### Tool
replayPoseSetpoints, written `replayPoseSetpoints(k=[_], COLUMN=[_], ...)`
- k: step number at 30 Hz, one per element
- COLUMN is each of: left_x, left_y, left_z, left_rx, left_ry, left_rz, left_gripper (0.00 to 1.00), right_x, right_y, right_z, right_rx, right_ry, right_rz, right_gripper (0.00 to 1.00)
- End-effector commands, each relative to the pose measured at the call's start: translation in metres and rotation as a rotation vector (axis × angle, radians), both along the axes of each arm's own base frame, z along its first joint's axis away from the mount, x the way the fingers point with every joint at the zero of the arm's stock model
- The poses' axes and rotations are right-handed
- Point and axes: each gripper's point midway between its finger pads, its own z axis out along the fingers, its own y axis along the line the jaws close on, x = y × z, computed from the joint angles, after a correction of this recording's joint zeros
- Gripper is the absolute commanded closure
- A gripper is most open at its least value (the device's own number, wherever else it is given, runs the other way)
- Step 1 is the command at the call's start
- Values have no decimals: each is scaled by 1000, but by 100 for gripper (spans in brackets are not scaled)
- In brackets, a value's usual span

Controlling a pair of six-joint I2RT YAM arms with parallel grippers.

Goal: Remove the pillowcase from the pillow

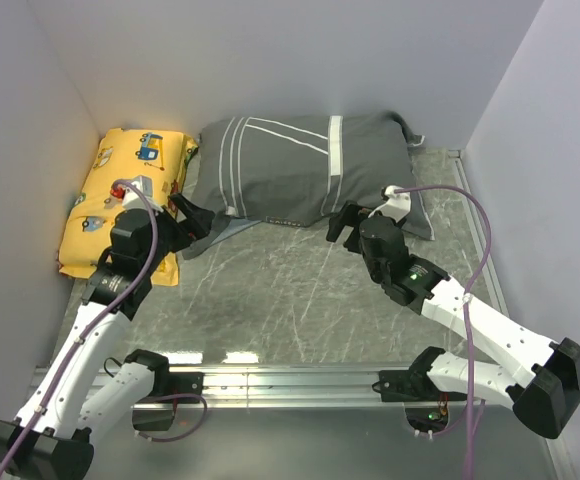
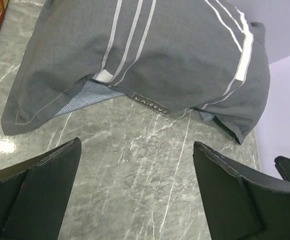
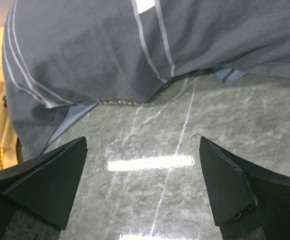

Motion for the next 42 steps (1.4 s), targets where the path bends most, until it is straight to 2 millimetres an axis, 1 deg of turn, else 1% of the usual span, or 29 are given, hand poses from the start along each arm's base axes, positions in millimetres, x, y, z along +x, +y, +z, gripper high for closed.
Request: replayPoseSetpoints(k=[1,3,4,5,7,8,9,10,11,12,13,15,16,18,19,20,21,22,23,24,25,26,27,30,32,33,35,41,42], left_x=[-2,2,10,14,30,37,44,55,66,73,86,102,114,130,140,146,151,156,160,162,164,165,164,167,169,171,174,181,180], left_y=[-1,-3,-3,-3,0,2,4,4,12,13,13,22,22,24,22,21,19,18,17,18,18,18,19,16,14,13,13,16,17], left_z=[26,24,21,20,15,13,12,3,2,-3,-15,-24,-35,-40,-54,-57,-62,-74,-76,-80,-90,-95,-104,-124,-128,-129,-137,-149,-152], left_rx=[-32,-71,-83,-89,-92,-94,-100,-91,-87,-96,-80,-42,-24,3,20,33,39,57,58,71,78,79,74,70,63,64,75,107,111], left_ry=[-88,-85,-76,-65,-39,-31,-29,-5,-19,-6,20,29,59,54,83,83,87,112,102,106,117,123,138,171,170,170,185,206,216], left_rz=[-8,3,24,37,85,114,136,160,216,243,264,327,350,371,372,362,354,353,351,348,347,348,341,324,318,316,317,332,338], left_gripper=[1,1,1,1,1,1,1,1,1,1,1,1,1,1,1,1,1,1,1,1,1,1,1,1,1,1,3,6,6], right_x=[8,15,23,31,47,60,72,80,89,101,107,126,132,150,154,157,160,161,157,156,154,148,143,127,123,125,130,144,148], right_y=[4,10,14,14,21,11,12,7,-3,-5,-8,-12,-13,-16,-17,-20,-24,-31,-33,-36,-40,-44,-48,-59,-70,-73,-82,-99,-99], right_z=[26,36,31,39,30,27,23,19,15,10,7,-2,-6,-18,-23,-27,-33,-33,-45,-40,-43,-54,-52,-63,-75,-86,-94,-91,-82], right_rx=[52,76,81,92,89,89,91,99,114,127,141,142,137,103,92,87,82,81,72,78,73,63,64,64,50,38,36,84,101], right_ry=[-72,-87,-65,-72,-47,-37,-22,-15,-1,-7,-4,5,16,45,54,60,67,62,76,53,54,73,62,42,46,70,88,-34,-71], right_rz=[3,26,45,43,71,47,44,31,6,-9,-25,-43,-48,-77,-87,-97,-115,-129,-130,-134,-142,-149,-155,-186,-224,-234,-259,-321,-325], right_gripper=[0,0,0,0,0,0,1,2,3,3,3,3,3,3,3,3,3,3,3,3,3,3,3,2,2,1,2,1,1])
